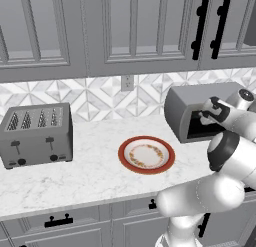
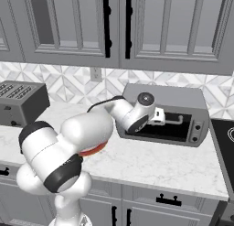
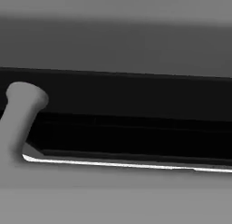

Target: Pick up the kebab skewer and baguette bread, and place them inside the toaster oven. Close the toaster oven door and start by setting the timer.

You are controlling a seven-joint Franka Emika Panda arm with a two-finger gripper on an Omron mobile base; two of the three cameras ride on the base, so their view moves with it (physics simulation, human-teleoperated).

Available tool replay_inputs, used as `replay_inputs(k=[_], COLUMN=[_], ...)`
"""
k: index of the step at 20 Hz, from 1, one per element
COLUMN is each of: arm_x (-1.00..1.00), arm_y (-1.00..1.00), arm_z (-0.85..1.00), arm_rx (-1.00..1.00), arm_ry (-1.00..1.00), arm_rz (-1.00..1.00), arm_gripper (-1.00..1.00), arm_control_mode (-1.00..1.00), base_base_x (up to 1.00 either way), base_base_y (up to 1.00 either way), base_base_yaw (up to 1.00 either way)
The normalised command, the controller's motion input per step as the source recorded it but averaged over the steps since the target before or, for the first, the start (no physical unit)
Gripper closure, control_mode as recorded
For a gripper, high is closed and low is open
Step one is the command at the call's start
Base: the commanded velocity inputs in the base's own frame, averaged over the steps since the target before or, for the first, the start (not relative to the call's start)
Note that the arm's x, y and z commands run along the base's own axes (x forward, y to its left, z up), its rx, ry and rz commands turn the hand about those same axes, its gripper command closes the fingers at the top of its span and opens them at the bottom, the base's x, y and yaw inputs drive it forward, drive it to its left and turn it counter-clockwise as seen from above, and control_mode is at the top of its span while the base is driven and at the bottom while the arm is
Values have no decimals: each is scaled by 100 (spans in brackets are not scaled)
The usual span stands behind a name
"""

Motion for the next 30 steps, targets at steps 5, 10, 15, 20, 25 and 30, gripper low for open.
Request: replay_inputs(k=[5, 10, 15, 20, 25, 30], arm_x=[21, -27, -72, -73, -46, -27], arm_y=[0, -8, -3, 0, 0, 0], arm_z=[-12, -5, 6, 17, -2, -11], arm_rx=[0, 0, 0, 0, 0, 0], arm_ry=[0, 0, 9, 19, 8, 0], arm_rz=[6, 5, 0, 0, 0, 0], arm_gripper=[-100, -100, -100, -100, -100, -100], arm_control_mode=[-100, -100, -100, -100, -100, -100], base_base_x=[0, 0, 0, 0, 0, 0], base_base_y=[0, 0, 0, 0, 0, 0], base_base_yaw=[0, 0, 0, 0, 0, 0])
